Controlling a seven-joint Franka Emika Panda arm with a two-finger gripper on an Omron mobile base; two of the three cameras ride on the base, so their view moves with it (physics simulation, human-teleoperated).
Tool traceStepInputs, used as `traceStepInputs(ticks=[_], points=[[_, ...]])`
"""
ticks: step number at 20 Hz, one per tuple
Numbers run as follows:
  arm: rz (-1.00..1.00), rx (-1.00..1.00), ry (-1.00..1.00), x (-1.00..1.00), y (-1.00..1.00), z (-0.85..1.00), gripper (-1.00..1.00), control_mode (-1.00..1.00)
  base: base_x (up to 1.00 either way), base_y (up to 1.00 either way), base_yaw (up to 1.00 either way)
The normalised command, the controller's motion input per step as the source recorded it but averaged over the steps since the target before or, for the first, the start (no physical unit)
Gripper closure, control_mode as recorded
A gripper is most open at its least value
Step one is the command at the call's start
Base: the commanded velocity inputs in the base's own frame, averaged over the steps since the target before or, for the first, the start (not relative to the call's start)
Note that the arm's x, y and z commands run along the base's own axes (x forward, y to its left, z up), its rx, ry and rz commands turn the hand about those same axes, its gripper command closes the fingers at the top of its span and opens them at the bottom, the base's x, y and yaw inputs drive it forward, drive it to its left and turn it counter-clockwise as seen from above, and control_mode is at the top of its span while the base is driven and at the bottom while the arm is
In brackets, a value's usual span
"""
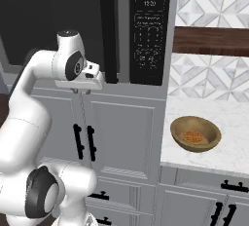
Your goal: Open the microwave, place the bowl with waffle inside the microwave, then close the microwave door and turn it on.
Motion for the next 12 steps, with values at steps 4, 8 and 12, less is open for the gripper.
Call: traceStepInputs(ticks=[4, 8, 12], points=[[-0.04, 0.00, -0.05, 0.00, 0.00, -0.01, -1.00, -1.00, 0.00, 0.00, 0.00], [-0.05, 0.00, -0.12, -0.01, -0.17, -0.01, -1.00, -1.00, 0.00, 0.00, 0.00], [-0.05, -0.09, -0.14, -0.01, -0.75, 0.08, -1.00, -1.00, 0.00, 0.00, 0.00]])
